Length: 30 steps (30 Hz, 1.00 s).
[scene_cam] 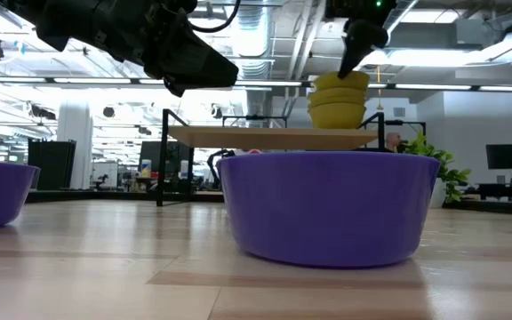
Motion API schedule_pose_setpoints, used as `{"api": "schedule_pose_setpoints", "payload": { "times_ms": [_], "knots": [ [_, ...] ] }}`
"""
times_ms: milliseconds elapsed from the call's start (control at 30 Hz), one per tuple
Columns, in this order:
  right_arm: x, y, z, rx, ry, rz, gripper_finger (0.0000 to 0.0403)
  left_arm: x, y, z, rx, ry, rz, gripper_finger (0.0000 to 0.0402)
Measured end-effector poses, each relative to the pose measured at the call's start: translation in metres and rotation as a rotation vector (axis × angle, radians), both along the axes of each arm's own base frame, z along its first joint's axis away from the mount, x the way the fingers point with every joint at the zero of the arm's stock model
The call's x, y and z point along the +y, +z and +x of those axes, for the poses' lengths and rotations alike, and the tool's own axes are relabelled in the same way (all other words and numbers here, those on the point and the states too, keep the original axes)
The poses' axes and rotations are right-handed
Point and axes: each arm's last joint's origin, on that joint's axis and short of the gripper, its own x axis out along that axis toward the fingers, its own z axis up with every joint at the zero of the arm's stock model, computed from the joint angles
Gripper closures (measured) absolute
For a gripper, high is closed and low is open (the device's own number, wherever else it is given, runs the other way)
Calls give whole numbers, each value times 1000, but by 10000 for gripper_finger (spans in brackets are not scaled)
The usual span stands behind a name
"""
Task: Pick & Place Mini bowls
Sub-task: Stack the white patterned bowl on the white patterned bowl on the shelf
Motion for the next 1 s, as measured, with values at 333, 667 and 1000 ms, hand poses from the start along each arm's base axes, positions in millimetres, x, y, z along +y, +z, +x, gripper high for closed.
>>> {"api": "schedule_pose_setpoints", "payload": {
  "times_ms": [333, 667, 1000],
  "knots": [
    [-2, 1, 0, -18, -16, 2, 388, 0, 0, 0, 0, 0, 0, 280],
    [-1, 1, 1, -39, -32, 13, 366, 0, 0, 0, 0, 0, 0, 280],
    [-1, 1, 1, -49, -49, 18, 335, 0, 0, 0, 0, 0, 0, 280]
  ]
}}
